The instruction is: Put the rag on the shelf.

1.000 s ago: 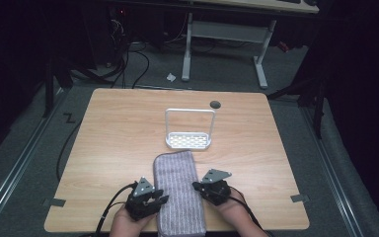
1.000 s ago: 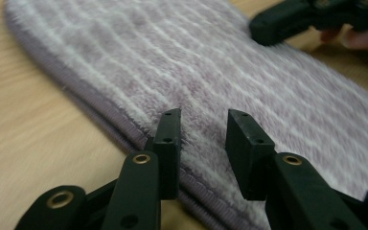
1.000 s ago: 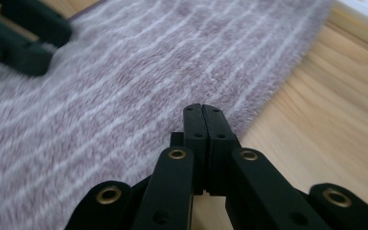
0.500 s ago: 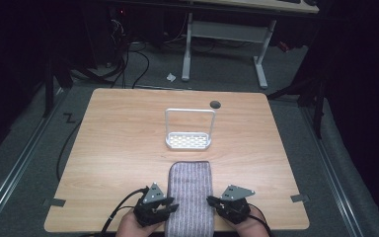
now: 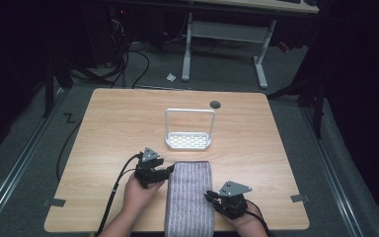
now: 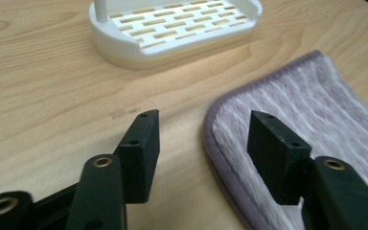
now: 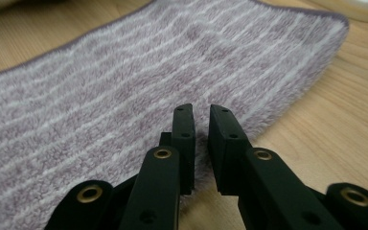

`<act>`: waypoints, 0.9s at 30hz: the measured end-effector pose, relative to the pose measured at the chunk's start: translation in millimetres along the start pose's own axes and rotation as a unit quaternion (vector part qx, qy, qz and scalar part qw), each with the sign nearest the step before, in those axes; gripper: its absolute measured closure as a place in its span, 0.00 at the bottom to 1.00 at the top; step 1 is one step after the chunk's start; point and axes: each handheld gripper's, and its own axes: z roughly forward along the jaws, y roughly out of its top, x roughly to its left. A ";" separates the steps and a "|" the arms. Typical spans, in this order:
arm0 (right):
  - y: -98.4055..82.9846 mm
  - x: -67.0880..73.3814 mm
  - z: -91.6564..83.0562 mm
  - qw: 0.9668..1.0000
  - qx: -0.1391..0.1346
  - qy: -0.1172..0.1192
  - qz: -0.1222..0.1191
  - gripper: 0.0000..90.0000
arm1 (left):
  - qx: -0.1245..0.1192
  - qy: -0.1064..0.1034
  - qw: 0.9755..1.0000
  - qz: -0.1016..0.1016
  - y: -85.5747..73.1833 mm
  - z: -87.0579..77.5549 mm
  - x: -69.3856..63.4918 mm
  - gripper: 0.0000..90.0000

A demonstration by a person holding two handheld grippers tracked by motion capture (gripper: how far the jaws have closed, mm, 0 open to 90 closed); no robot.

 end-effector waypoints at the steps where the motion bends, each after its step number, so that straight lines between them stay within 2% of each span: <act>1: -0.8 0.8 2.5 1.000 0.009 0.002 0.001 0.91 | 0.014 -0.008 1.000 0.003 2.3 10.0 -4.0 0.49; 3: -0.8 -0.7 2.3 1.000 0.010 0.005 0.007 0.91 | 0.027 -0.015 1.000 0.007 1.3 16.9 -10.2 0.49; 6: -3.0 -3.2 0.4 1.000 0.011 0.006 0.008 0.91 | 0.033 -0.005 0.999 0.035 -2.6 17.5 -22.6 0.58; 8: -5.2 -5.1 -2.5 1.000 0.012 0.008 0.012 0.91 | 0.038 0.005 0.998 0.044 -6.5 13.7 -29.7 0.64; 10: -7.9 -6.7 -6.6 1.000 0.015 0.013 0.016 0.91 | 0.034 0.000 0.999 0.041 -13.7 8.1 -35.0 0.70; 13: -10.8 -7.0 -11.2 0.999 0.018 0.020 0.019 0.90 | 0.024 0.008 0.999 0.044 -23.0 1.2 -39.9 0.71; 17: -8.2 -6.5 -13.6 0.999 0.002 0.020 0.029 0.87 | 0.017 0.005 0.999 0.034 -23.9 1.1 -36.6 0.74; 18: -3.5 -7.6 -14.2 0.999 -0.019 0.001 0.040 0.83 | 0.012 0.003 1.000 0.024 -23.3 2.3 -33.8 0.75; 20: 3.9 -12.1 -10.1 0.997 -0.035 -0.033 0.060 0.80 | 0.011 0.004 1.000 0.019 -23.0 3.2 -33.3 0.79; 21: 3.9 -12.1 -10.1 0.997 -0.035 -0.033 0.060 0.80 | 0.011 0.004 1.000 0.019 -23.0 3.2 -33.3 0.82; 22: 13.8 -20.3 -2.4 0.994 -0.047 -0.059 0.080 0.77 | 0.012 -0.001 1.000 0.020 -22.4 4.0 -33.0 0.83; 24: 24.8 -28.5 6.8 0.991 -0.048 -0.081 0.093 0.76 | 0.012 -0.006 1.000 0.014 -22.2 4.2 -31.4 0.84; 25: 24.8 -28.5 6.8 0.991 -0.048 -0.081 0.093 0.76 | 0.012 -0.006 1.000 0.014 -22.2 4.2 -31.4 0.84; 26: 34.9 -37.1 18.3 0.989 -0.045 -0.095 0.101 0.76 | 0.012 -0.009 1.000 0.008 -22.2 4.0 -30.1 0.84; 27: 34.9 -37.1 18.3 0.989 -0.045 -0.095 0.101 0.76 | 0.012 -0.009 1.000 0.008 -22.2 4.0 -30.1 0.84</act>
